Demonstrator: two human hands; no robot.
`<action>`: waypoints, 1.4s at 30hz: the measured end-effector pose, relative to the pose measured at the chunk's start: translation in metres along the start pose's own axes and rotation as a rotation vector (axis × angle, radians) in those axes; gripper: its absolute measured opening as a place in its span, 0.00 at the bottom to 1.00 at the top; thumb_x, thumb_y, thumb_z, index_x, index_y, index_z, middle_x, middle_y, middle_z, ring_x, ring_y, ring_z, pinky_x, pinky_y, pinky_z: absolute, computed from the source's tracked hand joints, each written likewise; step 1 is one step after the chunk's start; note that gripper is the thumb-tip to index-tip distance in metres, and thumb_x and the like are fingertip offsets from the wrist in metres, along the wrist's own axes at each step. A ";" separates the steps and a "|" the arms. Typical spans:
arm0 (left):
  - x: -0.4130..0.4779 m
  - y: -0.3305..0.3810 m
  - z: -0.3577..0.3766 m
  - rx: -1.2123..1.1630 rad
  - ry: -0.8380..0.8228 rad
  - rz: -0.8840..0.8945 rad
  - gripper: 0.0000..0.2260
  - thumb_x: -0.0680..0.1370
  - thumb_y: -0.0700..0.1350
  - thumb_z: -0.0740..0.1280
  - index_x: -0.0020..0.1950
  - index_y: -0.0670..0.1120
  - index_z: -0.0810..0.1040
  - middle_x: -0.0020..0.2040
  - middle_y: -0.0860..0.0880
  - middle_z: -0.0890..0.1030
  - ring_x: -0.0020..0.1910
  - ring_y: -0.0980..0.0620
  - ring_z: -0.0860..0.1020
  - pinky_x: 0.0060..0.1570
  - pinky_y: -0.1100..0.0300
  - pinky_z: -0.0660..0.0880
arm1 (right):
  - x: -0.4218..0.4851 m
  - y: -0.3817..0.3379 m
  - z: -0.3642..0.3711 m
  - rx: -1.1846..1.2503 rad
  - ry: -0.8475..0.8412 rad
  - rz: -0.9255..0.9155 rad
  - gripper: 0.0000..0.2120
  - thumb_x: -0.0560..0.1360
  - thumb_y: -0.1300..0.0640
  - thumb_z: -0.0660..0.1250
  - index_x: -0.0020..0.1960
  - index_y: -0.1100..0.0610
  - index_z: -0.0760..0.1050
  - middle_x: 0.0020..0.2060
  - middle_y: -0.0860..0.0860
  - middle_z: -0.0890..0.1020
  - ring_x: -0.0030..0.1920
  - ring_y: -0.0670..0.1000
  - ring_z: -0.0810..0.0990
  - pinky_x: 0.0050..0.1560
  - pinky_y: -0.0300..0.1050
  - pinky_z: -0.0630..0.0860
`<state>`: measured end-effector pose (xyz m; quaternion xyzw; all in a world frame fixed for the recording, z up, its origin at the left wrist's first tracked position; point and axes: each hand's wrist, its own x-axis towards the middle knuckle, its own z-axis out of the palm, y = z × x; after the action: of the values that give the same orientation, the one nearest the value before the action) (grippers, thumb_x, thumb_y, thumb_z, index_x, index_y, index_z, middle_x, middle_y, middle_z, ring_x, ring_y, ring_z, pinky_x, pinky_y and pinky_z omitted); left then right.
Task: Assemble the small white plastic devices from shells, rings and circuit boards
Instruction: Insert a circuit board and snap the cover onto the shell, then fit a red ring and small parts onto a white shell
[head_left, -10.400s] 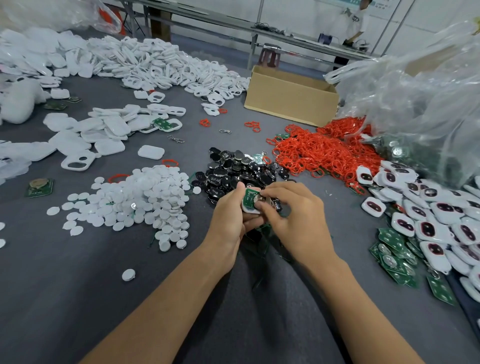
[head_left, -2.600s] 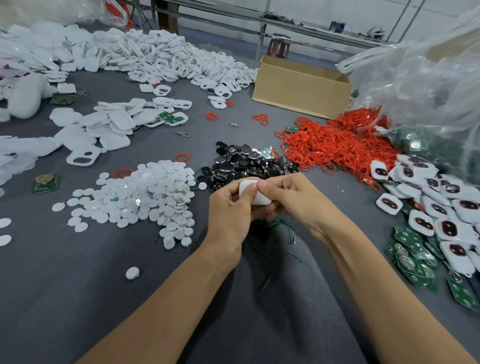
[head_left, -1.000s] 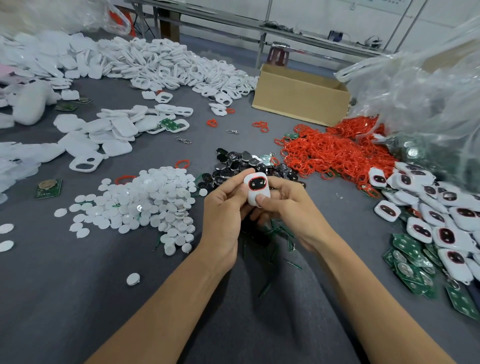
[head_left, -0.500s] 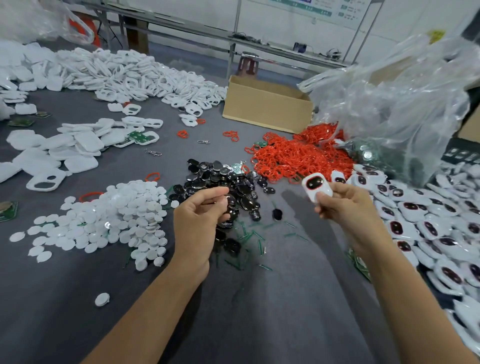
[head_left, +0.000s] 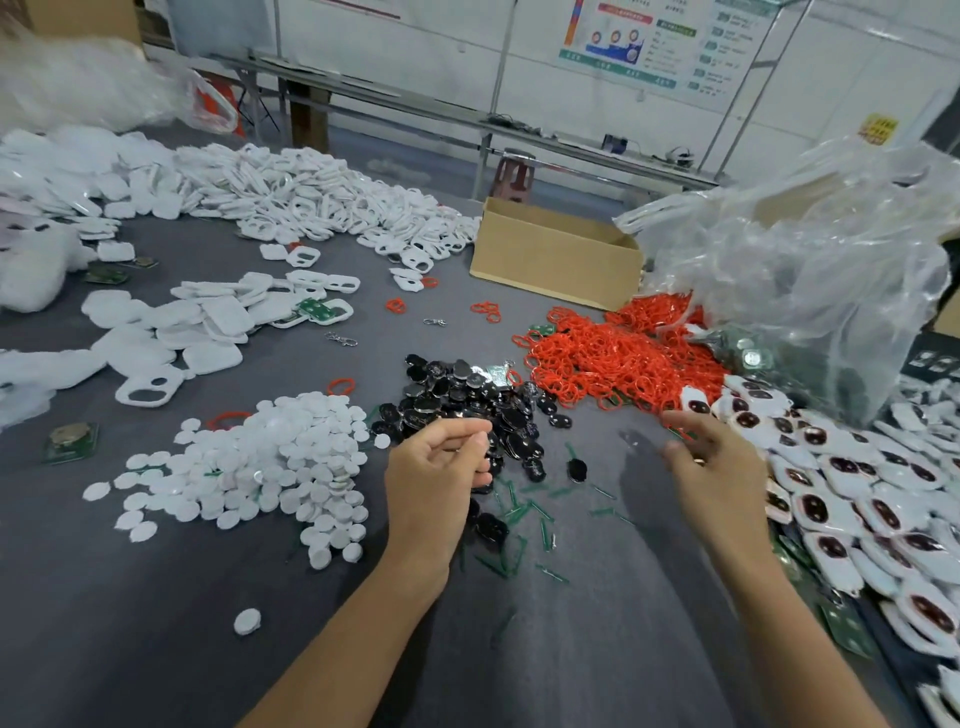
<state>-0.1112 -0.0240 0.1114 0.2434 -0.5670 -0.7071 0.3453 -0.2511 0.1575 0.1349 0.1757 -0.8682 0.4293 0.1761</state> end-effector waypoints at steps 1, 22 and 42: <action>-0.002 0.001 0.001 0.049 0.000 0.040 0.09 0.76 0.35 0.69 0.44 0.48 0.84 0.33 0.53 0.83 0.34 0.57 0.81 0.38 0.62 0.80 | -0.008 -0.008 0.012 0.020 -0.002 -0.051 0.14 0.73 0.68 0.66 0.53 0.55 0.80 0.43 0.50 0.82 0.40 0.43 0.79 0.44 0.33 0.74; 0.167 0.028 -0.088 1.104 0.018 0.186 0.14 0.79 0.37 0.62 0.64 0.41 0.76 0.61 0.42 0.80 0.60 0.44 0.76 0.57 0.55 0.70 | -0.036 -0.017 0.058 0.005 0.028 -0.436 0.15 0.66 0.76 0.69 0.39 0.55 0.81 0.37 0.49 0.81 0.43 0.45 0.76 0.50 0.23 0.66; 0.194 0.041 -0.067 1.335 0.124 0.398 0.09 0.77 0.36 0.64 0.50 0.38 0.83 0.47 0.39 0.81 0.51 0.38 0.77 0.42 0.48 0.76 | -0.030 -0.018 0.055 0.135 -0.005 -0.229 0.15 0.70 0.73 0.67 0.43 0.54 0.81 0.40 0.44 0.82 0.40 0.43 0.78 0.42 0.28 0.70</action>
<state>-0.1780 -0.2191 0.1442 0.3351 -0.8932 -0.1158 0.2767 -0.2254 0.1074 0.1026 0.2864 -0.8121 0.4632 0.2095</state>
